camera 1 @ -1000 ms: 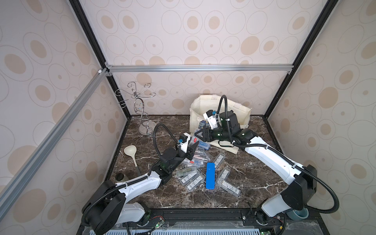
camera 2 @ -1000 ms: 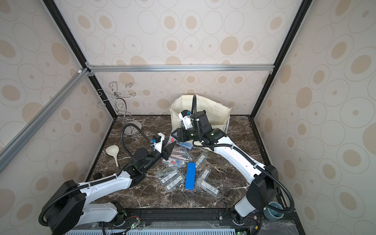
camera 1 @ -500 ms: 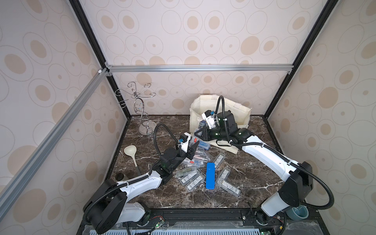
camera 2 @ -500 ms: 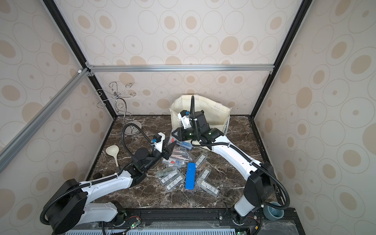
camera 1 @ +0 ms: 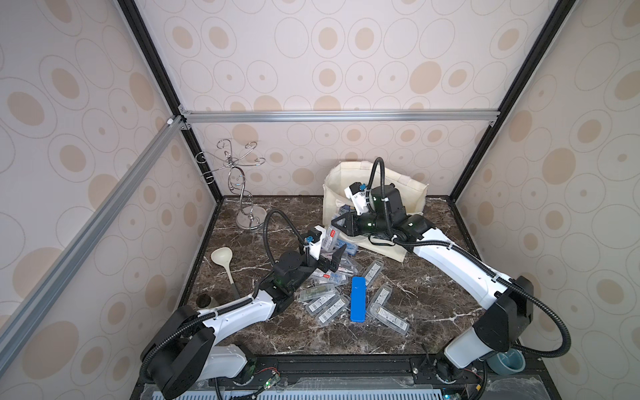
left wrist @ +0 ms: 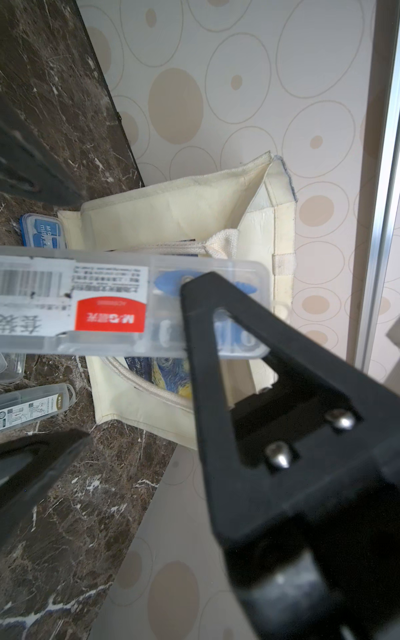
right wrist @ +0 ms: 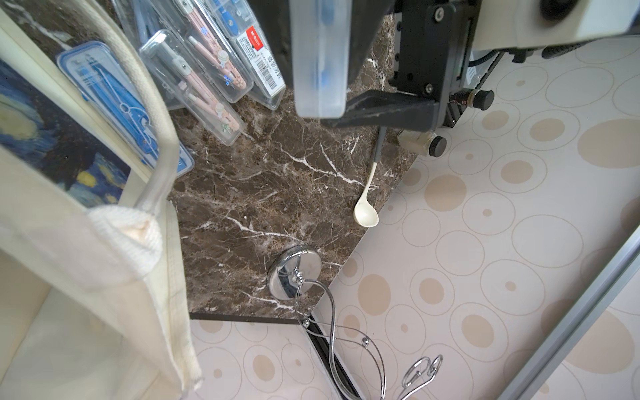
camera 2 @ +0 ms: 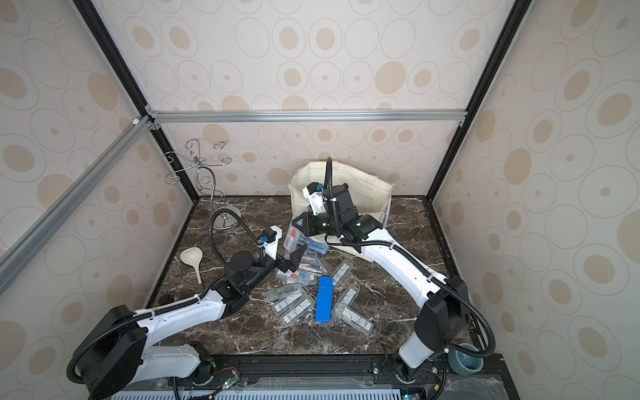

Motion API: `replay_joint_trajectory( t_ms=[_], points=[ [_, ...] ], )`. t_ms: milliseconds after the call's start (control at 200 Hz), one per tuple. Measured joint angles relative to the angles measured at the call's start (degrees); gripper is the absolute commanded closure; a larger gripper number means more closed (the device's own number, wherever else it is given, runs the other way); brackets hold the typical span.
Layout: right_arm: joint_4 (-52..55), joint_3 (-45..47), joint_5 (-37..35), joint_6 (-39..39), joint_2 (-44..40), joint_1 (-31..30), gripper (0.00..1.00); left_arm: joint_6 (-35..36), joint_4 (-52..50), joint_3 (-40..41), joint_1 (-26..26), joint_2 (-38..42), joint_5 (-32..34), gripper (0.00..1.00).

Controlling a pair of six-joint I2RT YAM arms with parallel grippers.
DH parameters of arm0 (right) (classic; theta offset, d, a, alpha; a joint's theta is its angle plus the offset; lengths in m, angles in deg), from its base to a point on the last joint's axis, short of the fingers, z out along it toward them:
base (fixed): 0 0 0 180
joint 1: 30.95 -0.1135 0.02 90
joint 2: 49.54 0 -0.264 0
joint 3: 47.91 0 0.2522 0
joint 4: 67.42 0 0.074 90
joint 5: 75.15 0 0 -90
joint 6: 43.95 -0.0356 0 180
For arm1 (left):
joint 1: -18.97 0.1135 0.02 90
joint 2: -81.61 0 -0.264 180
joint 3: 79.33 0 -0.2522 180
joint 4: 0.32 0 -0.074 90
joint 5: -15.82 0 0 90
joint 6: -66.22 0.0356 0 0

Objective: Put the compass set into the canvas bag
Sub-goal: Pick up the compass set at the center of the board, then place the compass set in the canvas bag.

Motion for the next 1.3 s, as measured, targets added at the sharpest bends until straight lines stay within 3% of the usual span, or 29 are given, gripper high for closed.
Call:
replay_joint_trajectory(
  t_ms=[260,685,1040,1301],
  points=[
    [4.15,-7.13,-4.02,4.42,-0.02,1.62,0.86,-0.31,-4.96,-0.02,0.0,1.31,-0.63,0.0],
    [6.97,-18.34,-16.31,11.43,-0.24,9.35,0.87,-2.69,-7.28,-0.57,0.0,0.26,1.73,0.0],
    [7.52,-19.23,-32.3,17.03,3.65,15.74,0.88,-6.34,-10.21,-2.86,0.04,-4.28,3.91,0.0],
    [10.67,-17.38,-35.67,17.86,12.26,16.68,0.89,-8.22,-13.88,-6.64,0.07,-9.27,5.51,0.0]
  ],
)
